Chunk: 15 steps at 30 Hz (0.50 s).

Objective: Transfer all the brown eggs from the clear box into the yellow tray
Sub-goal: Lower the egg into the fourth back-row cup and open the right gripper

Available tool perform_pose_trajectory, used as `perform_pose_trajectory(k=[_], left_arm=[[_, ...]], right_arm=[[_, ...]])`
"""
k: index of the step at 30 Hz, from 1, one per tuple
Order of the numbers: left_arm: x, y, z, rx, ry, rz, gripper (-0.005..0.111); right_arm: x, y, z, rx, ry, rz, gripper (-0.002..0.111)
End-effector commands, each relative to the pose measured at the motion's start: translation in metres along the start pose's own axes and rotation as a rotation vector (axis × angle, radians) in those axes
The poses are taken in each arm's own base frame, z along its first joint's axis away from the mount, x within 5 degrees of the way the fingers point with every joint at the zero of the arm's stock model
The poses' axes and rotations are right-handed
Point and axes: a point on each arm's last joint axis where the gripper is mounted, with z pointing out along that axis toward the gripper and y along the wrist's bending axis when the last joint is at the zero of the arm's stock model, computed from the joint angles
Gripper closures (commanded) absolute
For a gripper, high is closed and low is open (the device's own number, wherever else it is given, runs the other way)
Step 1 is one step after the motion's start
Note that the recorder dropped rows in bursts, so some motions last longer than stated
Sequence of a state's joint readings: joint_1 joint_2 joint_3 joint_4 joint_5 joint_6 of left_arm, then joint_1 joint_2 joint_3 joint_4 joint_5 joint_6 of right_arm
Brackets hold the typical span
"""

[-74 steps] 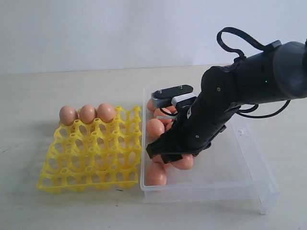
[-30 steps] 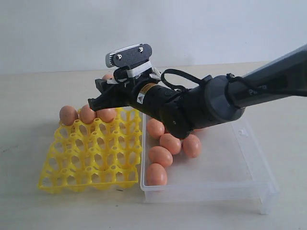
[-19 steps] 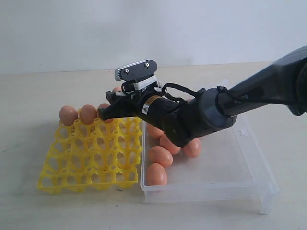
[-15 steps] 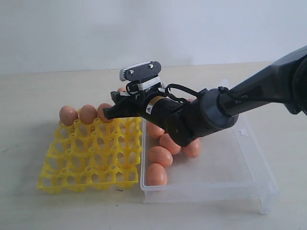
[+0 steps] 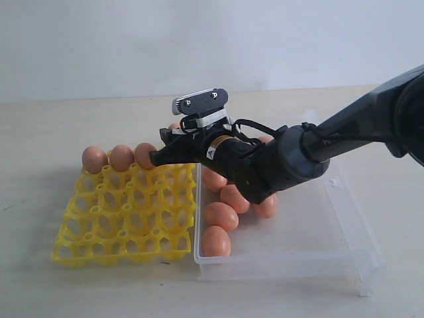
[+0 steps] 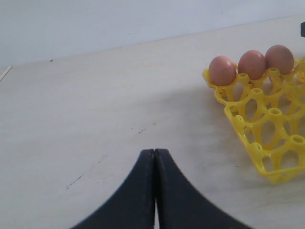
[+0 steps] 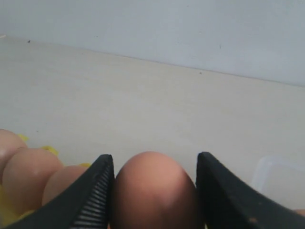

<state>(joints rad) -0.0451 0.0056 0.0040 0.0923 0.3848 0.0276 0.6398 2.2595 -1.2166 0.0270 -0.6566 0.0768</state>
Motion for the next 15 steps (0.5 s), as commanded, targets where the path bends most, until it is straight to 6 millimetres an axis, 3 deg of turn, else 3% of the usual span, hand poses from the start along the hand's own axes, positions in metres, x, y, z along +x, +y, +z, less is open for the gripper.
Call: perform_pose_trajectory(k=[1,15], left_arm=[[-0.0020,-0.0002,-0.0008,0.005,-0.016,-0.008,0.107],[-0.0020,-0.0002,-0.0008,0.005,-0.016,-0.008,0.107]], right_arm=[[0.0021,-0.0011,0.0076,-0.010,0.009,-0.023,0.108],[-0.0001,-0.0009,0.0093,-0.011,0.003,-0.023,0.108]])
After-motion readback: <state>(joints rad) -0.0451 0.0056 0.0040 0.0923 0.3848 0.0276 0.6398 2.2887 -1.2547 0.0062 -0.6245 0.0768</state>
